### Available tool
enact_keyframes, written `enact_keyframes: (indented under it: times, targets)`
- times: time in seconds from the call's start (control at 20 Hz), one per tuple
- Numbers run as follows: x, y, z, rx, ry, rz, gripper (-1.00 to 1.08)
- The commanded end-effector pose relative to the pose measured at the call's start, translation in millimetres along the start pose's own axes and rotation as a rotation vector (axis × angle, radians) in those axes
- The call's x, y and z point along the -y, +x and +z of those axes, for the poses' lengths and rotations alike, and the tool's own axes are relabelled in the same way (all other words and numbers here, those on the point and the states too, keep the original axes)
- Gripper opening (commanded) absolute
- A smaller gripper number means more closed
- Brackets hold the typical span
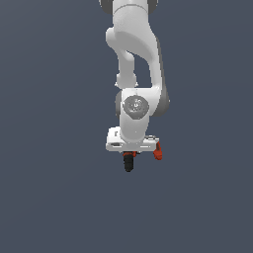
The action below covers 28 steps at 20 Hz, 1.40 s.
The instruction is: Pick up the object and move it to a goal position.
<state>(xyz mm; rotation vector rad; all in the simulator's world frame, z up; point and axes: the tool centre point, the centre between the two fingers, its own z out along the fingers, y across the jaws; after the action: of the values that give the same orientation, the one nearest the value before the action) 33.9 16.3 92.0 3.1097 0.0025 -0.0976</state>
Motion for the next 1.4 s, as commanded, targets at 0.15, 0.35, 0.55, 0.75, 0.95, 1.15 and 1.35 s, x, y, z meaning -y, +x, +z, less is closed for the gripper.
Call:
enact_keyframes:
  times: [0.15,0.35,0.55,0.75,0.95,1.15,1.35]
  targets:
    - [-3,19,20,-0.007,-0.017,-0.015,0.68]
    - [-4,25,29,-0.009,-0.024,-0.022,0.68]
    - [-4,28,32,-0.010,-0.026,-0.024,0.68]
    - [-4,27,35,-0.009,-0.026,-0.023,0.68]
    - [-5,27,51,-0.009,-0.026,-0.024,0.68]
    - [-5,27,61,-0.010,-0.027,-0.024,0.68]
    - [-5,27,62,-0.010,-0.027,-0.024,-1.00]
